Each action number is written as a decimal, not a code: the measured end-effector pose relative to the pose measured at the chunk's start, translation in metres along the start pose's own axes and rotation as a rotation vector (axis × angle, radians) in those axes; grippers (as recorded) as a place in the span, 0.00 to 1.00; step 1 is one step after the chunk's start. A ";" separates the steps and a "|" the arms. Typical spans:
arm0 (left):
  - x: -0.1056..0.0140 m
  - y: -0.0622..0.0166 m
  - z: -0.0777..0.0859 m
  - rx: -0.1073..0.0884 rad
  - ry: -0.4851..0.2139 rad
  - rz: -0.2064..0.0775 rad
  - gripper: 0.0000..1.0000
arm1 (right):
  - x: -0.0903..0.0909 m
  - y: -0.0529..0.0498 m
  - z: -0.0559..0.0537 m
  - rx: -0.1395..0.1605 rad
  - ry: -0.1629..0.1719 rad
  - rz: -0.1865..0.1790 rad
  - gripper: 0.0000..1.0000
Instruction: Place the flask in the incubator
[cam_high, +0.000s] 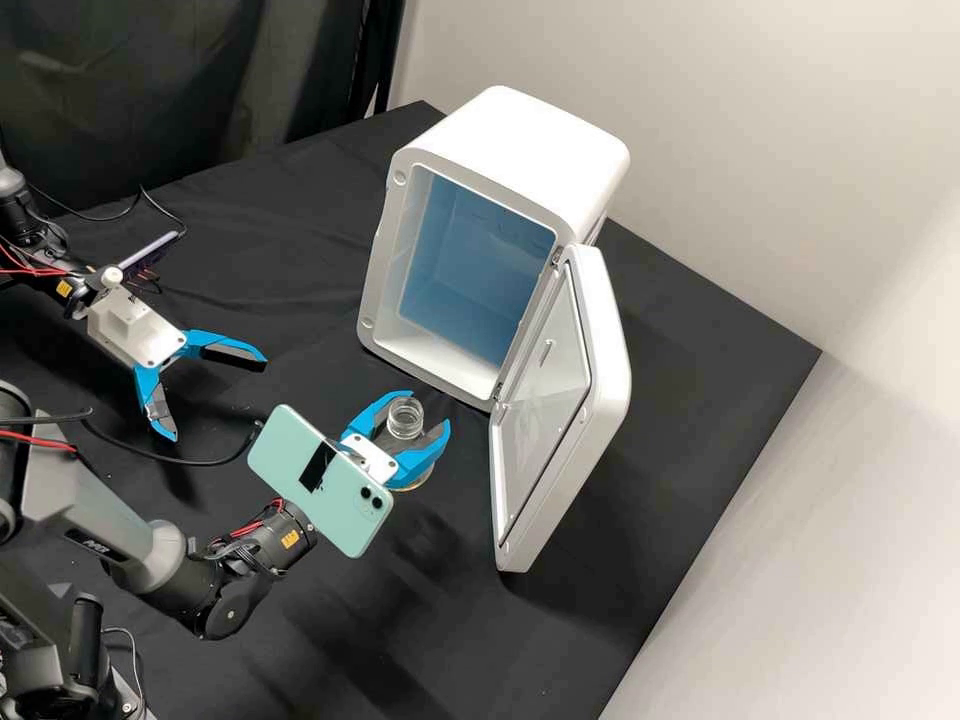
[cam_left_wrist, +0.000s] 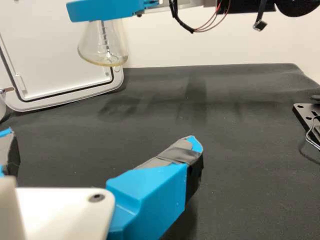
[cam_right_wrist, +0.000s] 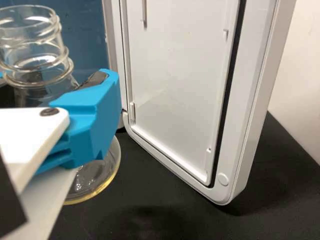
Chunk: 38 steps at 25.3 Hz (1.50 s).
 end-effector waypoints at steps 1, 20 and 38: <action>0.000 0.0000 0.000 0.000 0.000 0.000 1.00 | 0.000 0.000 0.000 0.001 0.002 -0.004 0.00; 0.000 0.0000 0.000 0.000 0.000 0.000 1.00 | 0.007 -0.006 -0.008 0.006 0.044 -0.032 0.00; 0.000 0.0000 0.000 0.000 0.000 0.000 1.00 | 0.073 -0.006 -0.014 0.004 0.040 0.084 0.00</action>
